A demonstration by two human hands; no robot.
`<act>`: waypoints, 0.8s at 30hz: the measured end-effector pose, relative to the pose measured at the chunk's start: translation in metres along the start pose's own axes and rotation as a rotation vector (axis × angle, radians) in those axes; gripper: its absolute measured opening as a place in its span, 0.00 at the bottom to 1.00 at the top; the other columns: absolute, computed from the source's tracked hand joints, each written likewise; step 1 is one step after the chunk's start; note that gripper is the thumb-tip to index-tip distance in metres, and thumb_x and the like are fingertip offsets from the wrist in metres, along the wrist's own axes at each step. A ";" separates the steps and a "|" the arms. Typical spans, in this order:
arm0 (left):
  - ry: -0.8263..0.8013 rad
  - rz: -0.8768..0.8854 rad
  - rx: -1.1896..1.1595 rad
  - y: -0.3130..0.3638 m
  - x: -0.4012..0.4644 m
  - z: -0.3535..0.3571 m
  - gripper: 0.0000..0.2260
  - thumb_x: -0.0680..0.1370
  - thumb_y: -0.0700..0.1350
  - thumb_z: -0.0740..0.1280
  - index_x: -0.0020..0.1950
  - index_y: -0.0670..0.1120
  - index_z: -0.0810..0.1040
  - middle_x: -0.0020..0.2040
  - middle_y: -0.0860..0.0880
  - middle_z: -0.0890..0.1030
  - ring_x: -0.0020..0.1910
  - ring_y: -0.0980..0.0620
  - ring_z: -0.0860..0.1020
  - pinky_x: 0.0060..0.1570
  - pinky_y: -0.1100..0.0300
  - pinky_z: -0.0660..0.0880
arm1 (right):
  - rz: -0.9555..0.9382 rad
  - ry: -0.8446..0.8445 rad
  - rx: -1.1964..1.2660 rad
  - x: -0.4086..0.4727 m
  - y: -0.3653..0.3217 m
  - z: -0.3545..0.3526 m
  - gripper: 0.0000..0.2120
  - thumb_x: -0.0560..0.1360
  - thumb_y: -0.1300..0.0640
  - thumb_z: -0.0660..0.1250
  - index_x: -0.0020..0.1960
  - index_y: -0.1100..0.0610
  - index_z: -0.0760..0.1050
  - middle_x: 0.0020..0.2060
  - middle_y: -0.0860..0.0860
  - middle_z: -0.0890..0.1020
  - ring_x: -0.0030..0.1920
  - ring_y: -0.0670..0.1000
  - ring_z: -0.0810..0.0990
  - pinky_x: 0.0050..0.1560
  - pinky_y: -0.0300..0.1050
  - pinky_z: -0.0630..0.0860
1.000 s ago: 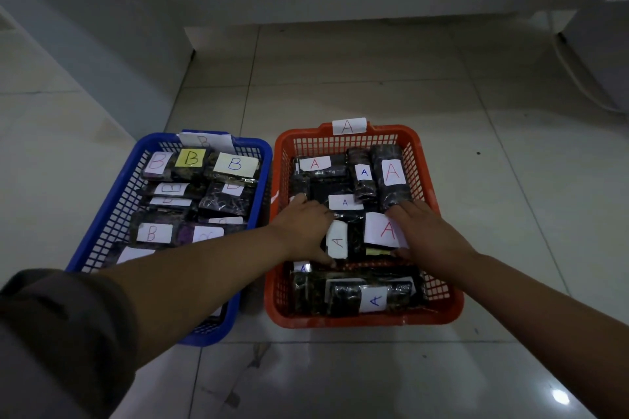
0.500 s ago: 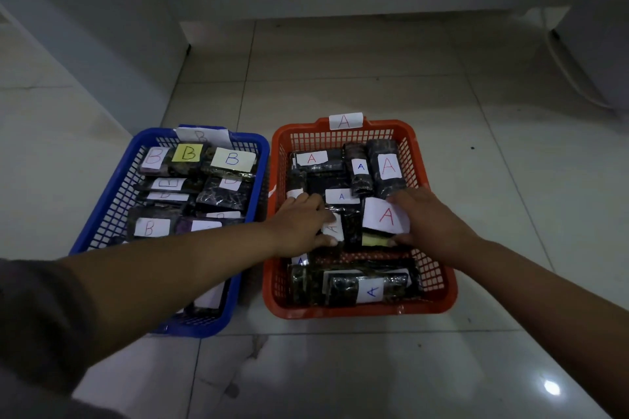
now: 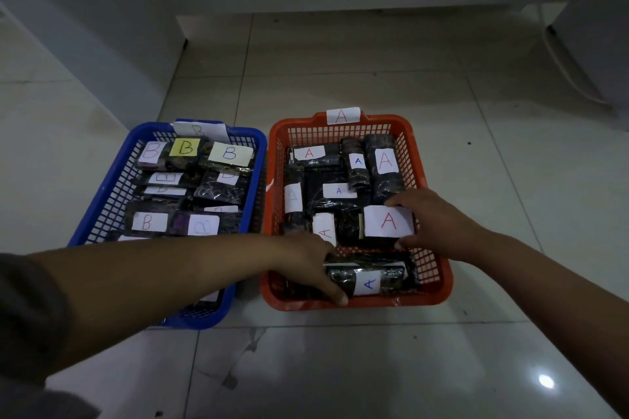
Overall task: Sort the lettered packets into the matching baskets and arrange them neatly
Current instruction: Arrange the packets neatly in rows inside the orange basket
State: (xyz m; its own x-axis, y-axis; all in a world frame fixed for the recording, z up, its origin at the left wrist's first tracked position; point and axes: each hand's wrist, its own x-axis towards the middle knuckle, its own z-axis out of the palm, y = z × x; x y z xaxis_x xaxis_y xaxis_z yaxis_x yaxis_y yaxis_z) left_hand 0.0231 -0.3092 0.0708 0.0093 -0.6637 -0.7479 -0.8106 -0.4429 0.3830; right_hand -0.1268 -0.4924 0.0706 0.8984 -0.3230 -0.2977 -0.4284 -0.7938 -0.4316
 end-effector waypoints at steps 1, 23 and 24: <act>-0.027 -0.027 -0.080 -0.001 0.000 -0.005 0.36 0.67 0.67 0.69 0.69 0.50 0.69 0.64 0.51 0.74 0.62 0.50 0.73 0.62 0.55 0.72 | -0.009 -0.010 -0.004 0.001 0.001 0.000 0.32 0.64 0.53 0.77 0.65 0.50 0.68 0.64 0.48 0.71 0.64 0.49 0.66 0.62 0.42 0.63; -0.084 -0.030 -0.473 -0.031 -0.018 -0.071 0.19 0.73 0.51 0.69 0.61 0.43 0.76 0.54 0.43 0.82 0.52 0.47 0.81 0.52 0.55 0.77 | 0.018 0.040 0.143 -0.001 0.002 -0.013 0.27 0.64 0.56 0.77 0.59 0.52 0.71 0.57 0.50 0.75 0.53 0.47 0.72 0.51 0.40 0.71; -0.047 -0.019 -0.495 -0.034 -0.021 -0.079 0.19 0.73 0.50 0.68 0.61 0.42 0.76 0.54 0.43 0.82 0.52 0.46 0.80 0.52 0.55 0.76 | 0.011 0.034 0.139 0.000 0.001 -0.013 0.26 0.64 0.56 0.77 0.59 0.53 0.71 0.56 0.49 0.74 0.53 0.47 0.71 0.50 0.39 0.70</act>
State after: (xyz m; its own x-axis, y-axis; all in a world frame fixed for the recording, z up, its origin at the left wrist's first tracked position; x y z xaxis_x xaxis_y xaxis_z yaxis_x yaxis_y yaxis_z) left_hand 0.0965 -0.3279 0.1161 -0.0141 -0.6300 -0.7765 -0.4354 -0.6952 0.5720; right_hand -0.1264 -0.5003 0.0814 0.8952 -0.3508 -0.2751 -0.4457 -0.7115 -0.5432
